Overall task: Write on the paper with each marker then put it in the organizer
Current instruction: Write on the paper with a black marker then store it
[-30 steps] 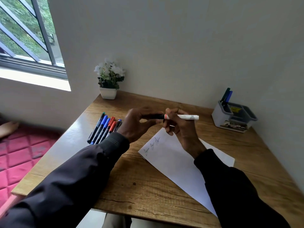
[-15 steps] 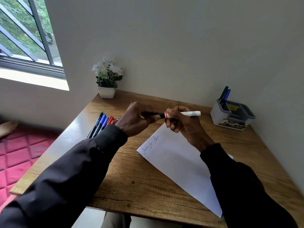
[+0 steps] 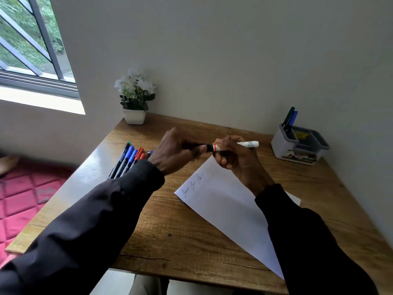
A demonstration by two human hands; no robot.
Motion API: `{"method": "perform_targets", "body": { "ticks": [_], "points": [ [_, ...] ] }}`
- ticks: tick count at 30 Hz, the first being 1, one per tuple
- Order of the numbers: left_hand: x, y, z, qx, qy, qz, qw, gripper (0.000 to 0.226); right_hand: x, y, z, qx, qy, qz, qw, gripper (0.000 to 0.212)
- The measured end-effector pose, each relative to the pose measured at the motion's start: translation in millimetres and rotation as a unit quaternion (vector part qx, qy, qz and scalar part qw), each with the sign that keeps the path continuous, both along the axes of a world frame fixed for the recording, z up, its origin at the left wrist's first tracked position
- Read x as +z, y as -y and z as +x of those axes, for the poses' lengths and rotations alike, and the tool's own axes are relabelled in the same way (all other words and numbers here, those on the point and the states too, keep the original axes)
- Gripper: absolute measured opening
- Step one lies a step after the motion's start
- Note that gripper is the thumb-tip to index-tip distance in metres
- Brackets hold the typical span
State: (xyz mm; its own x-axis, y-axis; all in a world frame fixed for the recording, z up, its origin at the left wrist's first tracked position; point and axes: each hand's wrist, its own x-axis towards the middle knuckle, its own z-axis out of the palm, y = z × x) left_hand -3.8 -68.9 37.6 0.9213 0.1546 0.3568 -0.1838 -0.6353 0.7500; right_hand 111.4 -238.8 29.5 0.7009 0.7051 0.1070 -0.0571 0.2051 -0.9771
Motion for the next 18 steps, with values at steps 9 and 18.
{"method": "perform_targets", "body": {
  "ticks": [9,18],
  "points": [
    [-16.4,-66.8,-21.8,0.067,-0.003,-0.102,0.993,0.017,-16.0,48.3,36.8,-0.07,-0.108,0.0,0.992,0.019],
    [-48.0,-37.8,37.1,0.013,-0.103,-0.072,0.992,0.021,-52.0,16.3,24.9,-0.02,0.099,-0.112,0.989,0.014]
  ]
}}
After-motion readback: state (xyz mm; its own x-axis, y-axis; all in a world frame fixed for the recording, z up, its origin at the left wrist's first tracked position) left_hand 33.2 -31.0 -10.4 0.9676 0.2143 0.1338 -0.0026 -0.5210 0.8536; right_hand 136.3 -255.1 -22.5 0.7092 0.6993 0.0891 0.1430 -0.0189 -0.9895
